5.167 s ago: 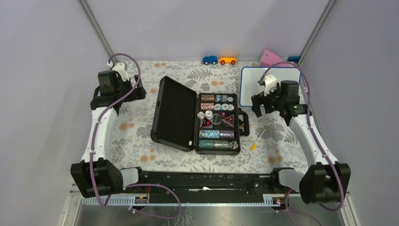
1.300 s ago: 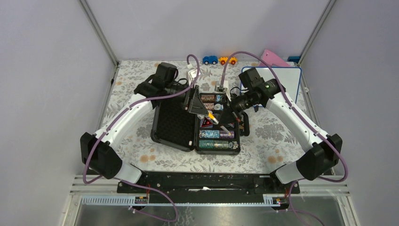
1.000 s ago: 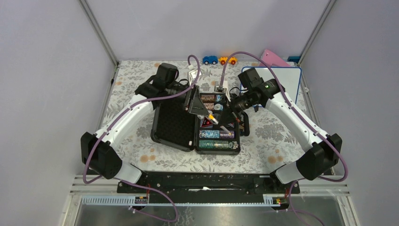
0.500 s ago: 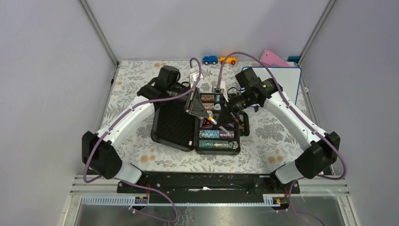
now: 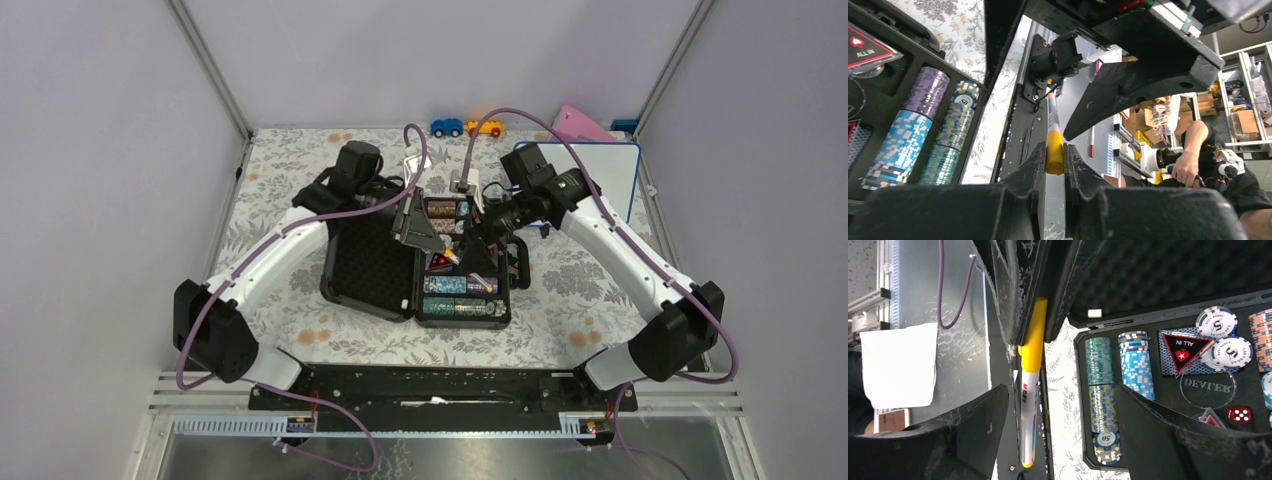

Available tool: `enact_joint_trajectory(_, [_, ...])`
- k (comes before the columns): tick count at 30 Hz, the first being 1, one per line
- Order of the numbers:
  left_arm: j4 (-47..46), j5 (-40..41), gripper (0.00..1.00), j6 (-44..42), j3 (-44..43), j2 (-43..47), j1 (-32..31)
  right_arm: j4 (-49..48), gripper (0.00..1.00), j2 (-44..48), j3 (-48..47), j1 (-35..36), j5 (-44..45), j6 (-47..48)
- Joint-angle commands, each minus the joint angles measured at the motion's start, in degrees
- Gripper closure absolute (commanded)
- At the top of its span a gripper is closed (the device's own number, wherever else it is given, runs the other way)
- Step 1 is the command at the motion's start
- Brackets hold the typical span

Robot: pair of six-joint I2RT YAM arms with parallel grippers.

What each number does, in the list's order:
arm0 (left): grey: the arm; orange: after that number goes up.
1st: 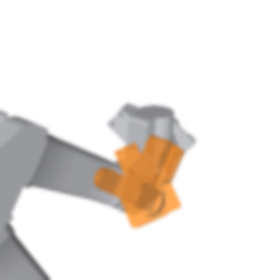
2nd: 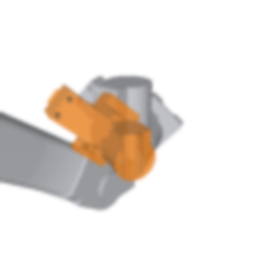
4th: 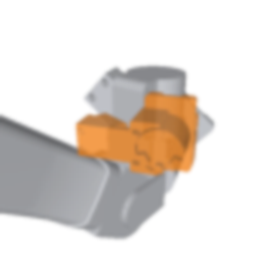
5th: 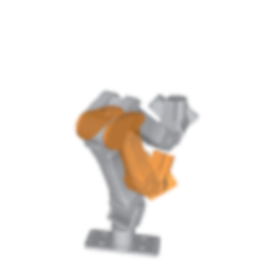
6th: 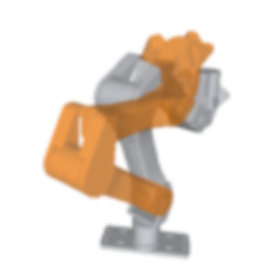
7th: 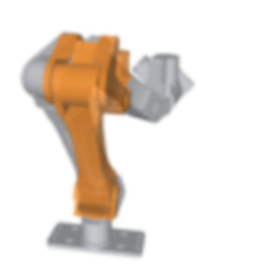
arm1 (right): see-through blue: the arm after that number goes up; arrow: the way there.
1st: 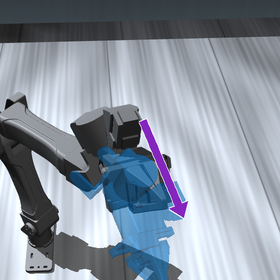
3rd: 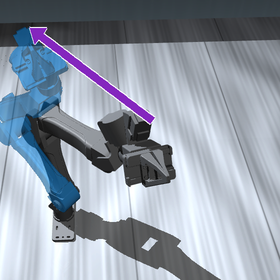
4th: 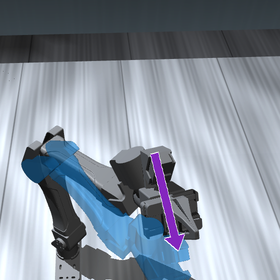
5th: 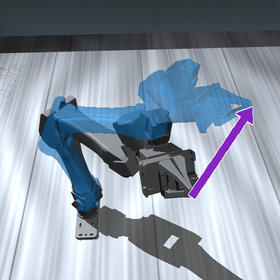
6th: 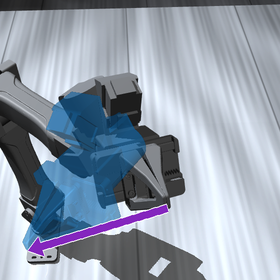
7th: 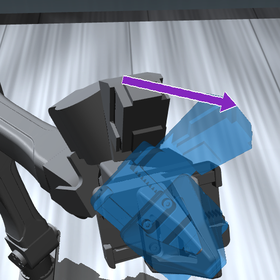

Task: Write a sentence on the whiteboard
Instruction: Pass from the right arm to the left, then open the pen cap from the whiteboard marker.

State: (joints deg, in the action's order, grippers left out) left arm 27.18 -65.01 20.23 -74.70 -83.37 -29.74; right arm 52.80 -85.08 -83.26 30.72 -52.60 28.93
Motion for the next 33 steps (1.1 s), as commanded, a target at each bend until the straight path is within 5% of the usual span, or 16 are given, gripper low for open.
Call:
enact_joint_trajectory(1, [-7.2, -5.4, 1.0, 3.6, 1.5, 3.9, 1.6, -6.5, 0.16, 3.6, 3.1, 0.2, -2.5, -3.5])
enact_joint_trajectory(13, [-12.0, -7.2, 1.0, 6.5, 4.5, 6.6, 3.4, -6.5, 0.57, 3.9, 4.0, -0.5, -11.7, -4.0])
enact_joint_trajectory(19, [-12.1, -7.0, 1.0, 6.2, 4.9, 7.0, 4.6, -4.2, 1.0, 4.1, 3.6, -0.5, -12.2, -2.0])
enact_joint_trajectory(33, [-15.0, -11.6, 1.0, 8.2, 3.4, 9.6, 18.9, 3.6, 1.0, 5.6, 6.5, -1.7, -9.9, 5.6])
